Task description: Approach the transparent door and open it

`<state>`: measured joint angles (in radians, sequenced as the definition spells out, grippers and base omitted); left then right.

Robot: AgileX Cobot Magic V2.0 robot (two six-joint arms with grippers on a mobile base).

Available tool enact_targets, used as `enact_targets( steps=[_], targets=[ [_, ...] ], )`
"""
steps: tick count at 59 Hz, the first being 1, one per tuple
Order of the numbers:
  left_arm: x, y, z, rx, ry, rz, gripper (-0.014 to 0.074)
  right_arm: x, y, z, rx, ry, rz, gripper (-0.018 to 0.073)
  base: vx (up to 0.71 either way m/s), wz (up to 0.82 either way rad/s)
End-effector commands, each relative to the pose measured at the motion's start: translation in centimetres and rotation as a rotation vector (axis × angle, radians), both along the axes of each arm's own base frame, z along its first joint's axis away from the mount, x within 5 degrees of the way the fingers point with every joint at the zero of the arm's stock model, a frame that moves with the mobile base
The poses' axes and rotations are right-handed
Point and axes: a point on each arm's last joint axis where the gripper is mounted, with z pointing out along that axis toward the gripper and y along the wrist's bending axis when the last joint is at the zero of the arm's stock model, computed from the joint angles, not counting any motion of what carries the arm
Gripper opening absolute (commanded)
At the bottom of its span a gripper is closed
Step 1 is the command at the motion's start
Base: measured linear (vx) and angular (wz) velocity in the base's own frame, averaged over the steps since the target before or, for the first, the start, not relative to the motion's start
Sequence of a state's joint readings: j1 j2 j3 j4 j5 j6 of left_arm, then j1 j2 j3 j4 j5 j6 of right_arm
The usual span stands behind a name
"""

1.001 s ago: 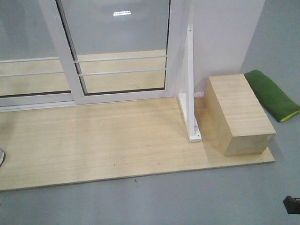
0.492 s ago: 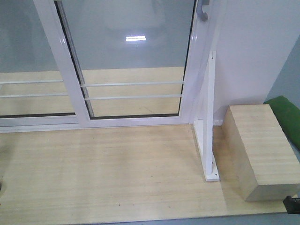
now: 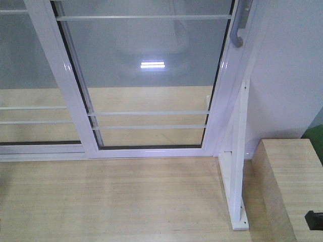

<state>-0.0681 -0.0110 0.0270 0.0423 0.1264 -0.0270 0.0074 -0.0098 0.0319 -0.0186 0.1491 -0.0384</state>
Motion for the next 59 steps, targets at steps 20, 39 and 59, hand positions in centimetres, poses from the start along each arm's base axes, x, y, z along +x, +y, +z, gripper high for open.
enact_targets(
  steps=[20, 39, 59],
  targets=[
    [0.04, -0.09, -0.24, -0.021, -0.06, -0.012, -0.0006, 0.0, -0.01, 0.47, 0.003, -0.086, -0.003, -0.0008, 0.22, 0.01],
    [0.04, -0.09, -0.24, -0.021, -0.06, -0.012, -0.0006, 0.0, -0.01, 0.47, 0.003, -0.086, -0.003, -0.0008, 0.13, 0.02],
    [0.04, -0.09, -0.24, -0.021, -0.06, -0.012, -0.0006, 0.0, -0.01, 0.47, 0.003, -0.086, -0.003, -0.0008, 0.09, 0.02]
  ],
)
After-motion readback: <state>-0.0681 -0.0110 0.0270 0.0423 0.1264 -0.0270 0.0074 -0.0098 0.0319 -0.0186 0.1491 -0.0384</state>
